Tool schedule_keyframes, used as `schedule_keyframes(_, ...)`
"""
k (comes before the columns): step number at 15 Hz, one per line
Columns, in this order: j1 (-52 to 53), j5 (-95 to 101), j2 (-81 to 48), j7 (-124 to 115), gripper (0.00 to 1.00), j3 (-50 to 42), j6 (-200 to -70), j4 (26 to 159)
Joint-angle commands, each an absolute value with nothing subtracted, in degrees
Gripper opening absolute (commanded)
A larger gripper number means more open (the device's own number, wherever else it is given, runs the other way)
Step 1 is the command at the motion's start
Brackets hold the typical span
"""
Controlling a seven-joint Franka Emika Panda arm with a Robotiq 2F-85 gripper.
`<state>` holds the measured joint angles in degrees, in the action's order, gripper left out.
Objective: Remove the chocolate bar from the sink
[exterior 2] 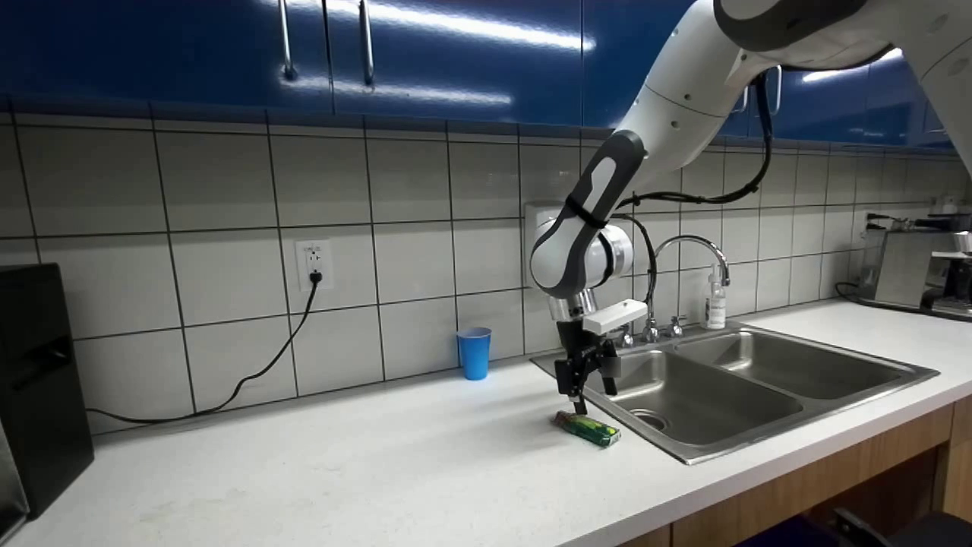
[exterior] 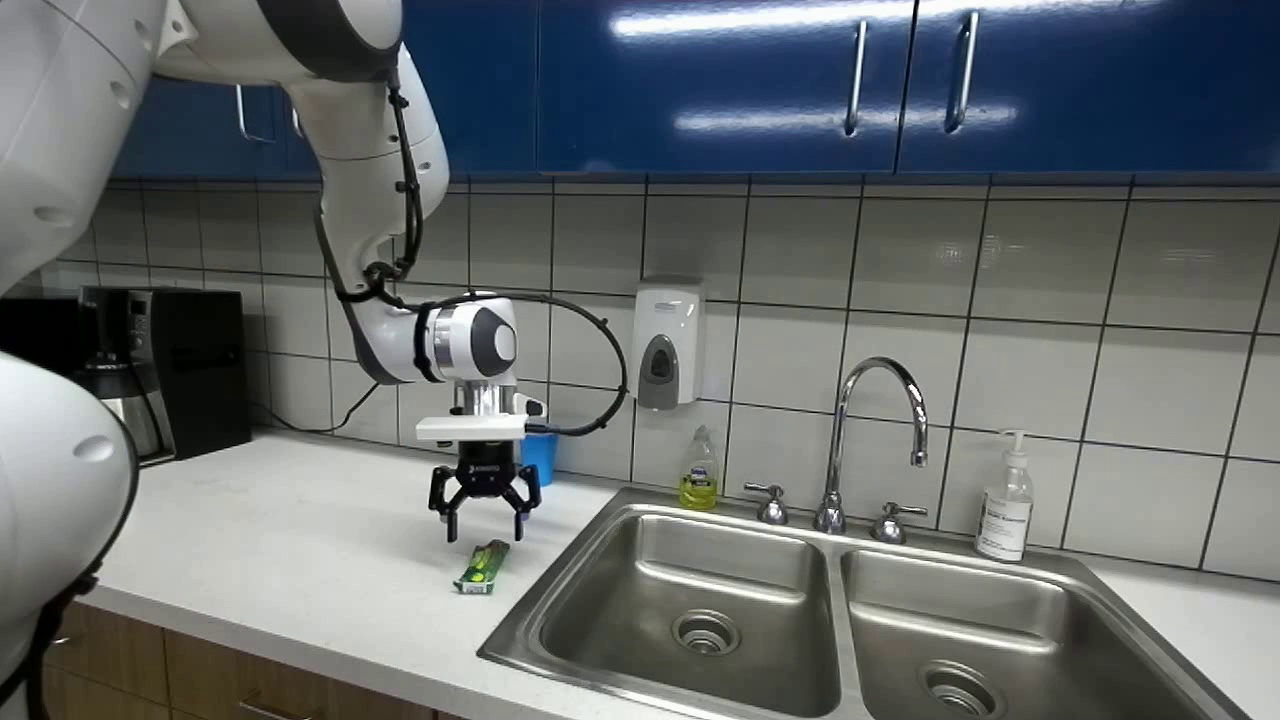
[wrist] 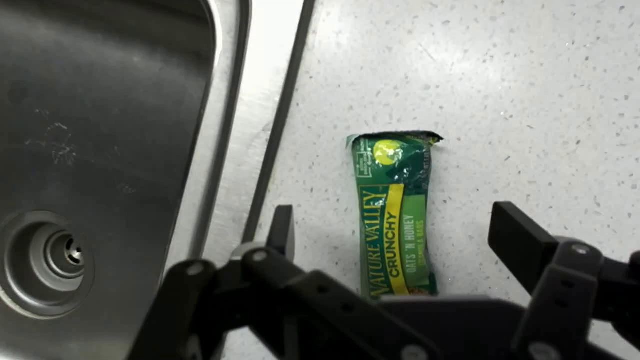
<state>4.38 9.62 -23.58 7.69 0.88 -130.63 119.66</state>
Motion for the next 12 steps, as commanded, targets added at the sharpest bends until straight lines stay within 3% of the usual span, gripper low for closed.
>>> schedule_keyframes(1,1.94,6.23,-18.77,8.86,1.0,1.89,-131.68,123.87)
schedule_keyframes(12,-0.2,-2.53,-8.21,7.07,1.0,0.71,-138.34,134.12)
